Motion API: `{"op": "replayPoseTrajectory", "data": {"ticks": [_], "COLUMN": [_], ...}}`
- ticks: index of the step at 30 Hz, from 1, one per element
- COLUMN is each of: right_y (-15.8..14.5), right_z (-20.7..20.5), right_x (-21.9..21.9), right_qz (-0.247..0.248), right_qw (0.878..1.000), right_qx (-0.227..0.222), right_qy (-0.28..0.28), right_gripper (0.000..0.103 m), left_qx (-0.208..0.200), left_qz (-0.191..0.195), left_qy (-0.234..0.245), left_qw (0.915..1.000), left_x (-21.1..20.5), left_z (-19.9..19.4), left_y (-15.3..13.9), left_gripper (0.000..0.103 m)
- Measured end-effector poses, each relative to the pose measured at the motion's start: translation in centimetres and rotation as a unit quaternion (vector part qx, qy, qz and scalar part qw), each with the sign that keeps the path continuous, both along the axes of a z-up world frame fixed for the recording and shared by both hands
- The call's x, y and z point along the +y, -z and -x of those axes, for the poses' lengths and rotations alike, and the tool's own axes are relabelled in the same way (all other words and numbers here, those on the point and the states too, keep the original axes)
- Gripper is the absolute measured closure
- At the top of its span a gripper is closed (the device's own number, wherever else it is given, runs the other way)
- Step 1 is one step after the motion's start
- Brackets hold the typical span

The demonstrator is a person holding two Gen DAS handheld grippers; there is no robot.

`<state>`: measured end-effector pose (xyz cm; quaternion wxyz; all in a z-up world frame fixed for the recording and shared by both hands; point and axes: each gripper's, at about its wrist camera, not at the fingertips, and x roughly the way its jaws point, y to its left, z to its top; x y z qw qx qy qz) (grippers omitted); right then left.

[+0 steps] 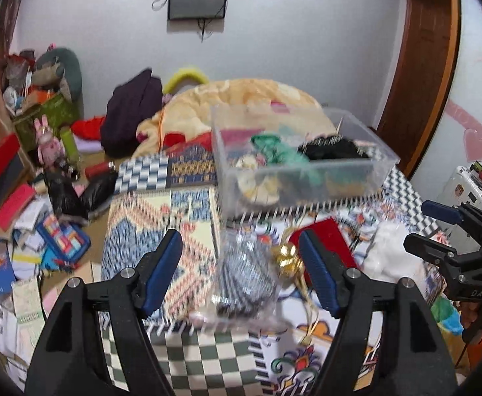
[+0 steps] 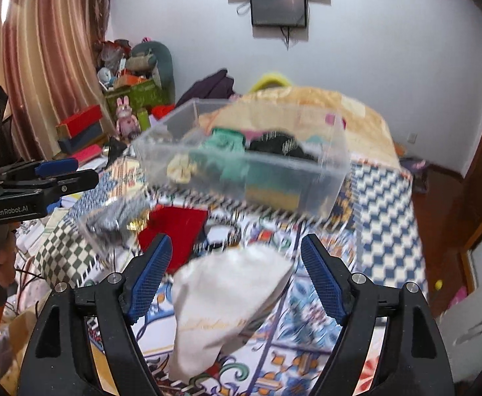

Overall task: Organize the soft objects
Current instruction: 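Grasp the clear plastic bag with the left tool while the right tool grasps the white cloth bag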

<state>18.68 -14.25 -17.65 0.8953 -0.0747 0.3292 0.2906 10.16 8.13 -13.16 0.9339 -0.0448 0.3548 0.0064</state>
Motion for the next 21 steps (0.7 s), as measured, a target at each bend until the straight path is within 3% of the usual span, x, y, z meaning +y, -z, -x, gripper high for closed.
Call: {"op": "replayPoseTrajectory", "data": {"ticks": [8, 14, 16, 21], "right_y": [2.7, 3.9, 4.1, 4.0], "right_z": [0.5, 0.3, 0.3, 0.8], "right_x": [0.1, -0.6, -0.8, -1.2], "right_qz": [0.019, 0.005, 0.0, 0.002], "right_qw": [0.999, 0.998, 0.997, 0.998], "right_qx": [0.04, 0.066, 0.074, 0.07], "right_qy": [0.003, 0.006, 0.004, -0.004], "right_gripper": [0.025, 0.025, 0.031, 0.059], "left_qx": [0.058, 0.058, 0.059, 0.063], "left_qz": [0.009, 0.044, 0.056, 0.061], "left_qy": [-0.013, -0.01, -0.002, 0.018], "left_qw": [0.9982, 0.9973, 0.9967, 0.996], "left_x": [0.8, 1.3, 1.1, 0.3], "left_z": [-0.3, -0.9, -1.1, -1.2], "left_y": [4.5, 5.4, 5.7, 5.9], "left_gripper": [0.03, 0.03, 0.033, 0.062]}}
